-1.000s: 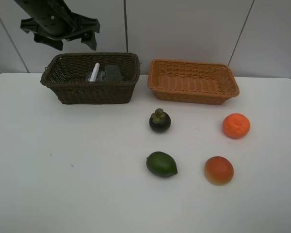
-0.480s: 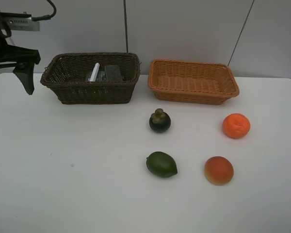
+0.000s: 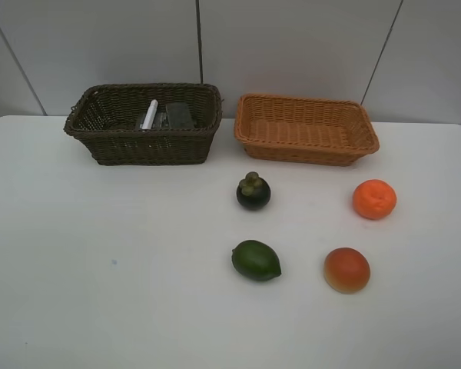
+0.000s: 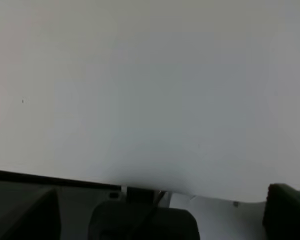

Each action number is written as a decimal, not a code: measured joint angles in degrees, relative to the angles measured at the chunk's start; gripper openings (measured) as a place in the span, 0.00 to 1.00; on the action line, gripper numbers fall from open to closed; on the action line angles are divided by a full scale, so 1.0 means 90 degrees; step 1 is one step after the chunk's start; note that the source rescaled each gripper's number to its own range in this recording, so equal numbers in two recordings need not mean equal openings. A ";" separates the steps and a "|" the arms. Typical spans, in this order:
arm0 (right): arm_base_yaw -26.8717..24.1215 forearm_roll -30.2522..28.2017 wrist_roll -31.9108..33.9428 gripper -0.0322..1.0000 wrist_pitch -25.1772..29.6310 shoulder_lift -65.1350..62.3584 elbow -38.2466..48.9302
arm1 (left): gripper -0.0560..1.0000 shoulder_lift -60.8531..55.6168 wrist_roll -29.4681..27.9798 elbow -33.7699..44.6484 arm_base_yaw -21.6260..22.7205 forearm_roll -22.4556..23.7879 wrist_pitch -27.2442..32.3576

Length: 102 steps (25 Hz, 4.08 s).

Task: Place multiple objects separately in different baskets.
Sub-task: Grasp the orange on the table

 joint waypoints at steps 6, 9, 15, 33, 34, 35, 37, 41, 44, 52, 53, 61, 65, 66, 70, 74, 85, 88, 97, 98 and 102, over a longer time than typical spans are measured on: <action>0.0000 0.0000 0.0000 1.00 0.0000 0.0000 0.0000 | 1.00 -0.2985 0.0959 0.0929 0.0000 -0.0040 0.0013; 0.0000 0.0000 0.0000 1.00 0.0000 0.0000 0.0000 | 1.00 -0.4123 0.1329 0.1055 -0.0059 -0.0305 -0.0143; 0.0000 0.0000 0.0000 1.00 0.0000 0.0000 0.0000 | 1.00 -0.5672 0.1671 0.1159 -0.0250 -0.0583 -0.0493; 0.0000 0.0000 0.0000 1.00 0.0000 0.0000 0.0000 | 1.00 -0.6594 0.1489 0.1336 -0.0630 -0.0583 -0.0818; 0.0000 0.0000 0.0000 1.00 0.0000 0.0000 0.0000 | 1.00 -0.6594 0.1489 0.1336 -0.0630 -0.0583 -0.0818; 0.0000 0.0000 0.0000 1.00 0.0000 0.0000 0.0000 | 1.00 -0.6594 0.1489 0.1336 -0.0630 -0.0583 -0.0818; 0.0000 0.0000 0.0000 1.00 0.0000 0.0000 0.0000 | 1.00 -0.6594 0.1489 0.1336 -0.0630 -0.0583 -0.0818; 0.0000 0.0000 0.0000 1.00 0.0000 0.0000 0.0000 | 1.00 -0.6594 0.1489 0.1336 -0.0630 -0.0583 -0.0818; 0.0000 0.0000 0.0000 1.00 0.0000 0.0000 0.0000 | 1.00 -0.6594 0.1489 0.1336 -0.0630 -0.0583 -0.0818; 0.0000 0.0000 0.0000 1.00 0.0000 0.0000 0.0000 | 1.00 -0.6594 0.1489 0.1336 -0.0630 -0.0583 -0.0818; 0.0000 0.0000 0.0000 1.00 0.0000 0.0000 0.0000 | 1.00 -0.6594 0.1489 0.1336 -0.0630 -0.0583 -0.0818; 0.0000 -0.0061 0.0027 1.00 -0.0018 0.0454 -0.0032 | 1.00 -0.6594 0.1489 0.1336 -0.0630 -0.0583 -0.0818; 0.0000 -0.0209 0.0462 1.00 -0.0312 0.2010 -0.0197 | 1.00 -0.6594 0.1489 0.1336 -0.0630 -0.0583 -0.0818; 0.0000 -0.0215 0.0600 1.00 -0.0443 0.2523 -0.0262 | 1.00 -0.6594 0.1489 0.1336 -0.0630 -0.0583 -0.0818; 0.0000 -0.0231 0.0764 1.00 -0.0944 0.4622 -0.0654 | 1.00 -0.6594 0.1489 0.1336 -0.0630 -0.0583 -0.0818; 0.0000 -0.0209 0.0568 1.00 -0.1128 0.6764 -0.1268 | 1.00 -0.6594 0.1489 0.1336 -0.0630 -0.0583 -0.0818; 0.0218 0.0999 -0.1036 1.00 -0.1218 1.0382 -0.2748 | 1.00 -0.6594 0.1489 0.1336 -0.0630 -0.0583 -0.0818; 0.0218 0.1027 -0.1177 1.00 -0.1292 1.0735 -0.3017 | 1.00 -0.6594 0.1489 0.1336 -0.0630 -0.0583 -0.0818; 0.0218 0.1002 -0.1436 1.00 -0.1867 1.1434 -0.3250 | 1.00 -0.6594 0.1489 0.1336 -0.0630 -0.0583 -0.0818; 0.0218 0.1002 -0.1457 1.00 -0.1969 1.1510 -0.3250 | 1.00 -0.6594 0.1489 0.1336 -0.0630 -0.0583 -0.0818; 0.0218 0.0927 -0.1494 1.00 -0.2323 1.1799 -0.3250 | 1.00 -0.6594 0.1489 0.1336 -0.0630 -0.0583 -0.0818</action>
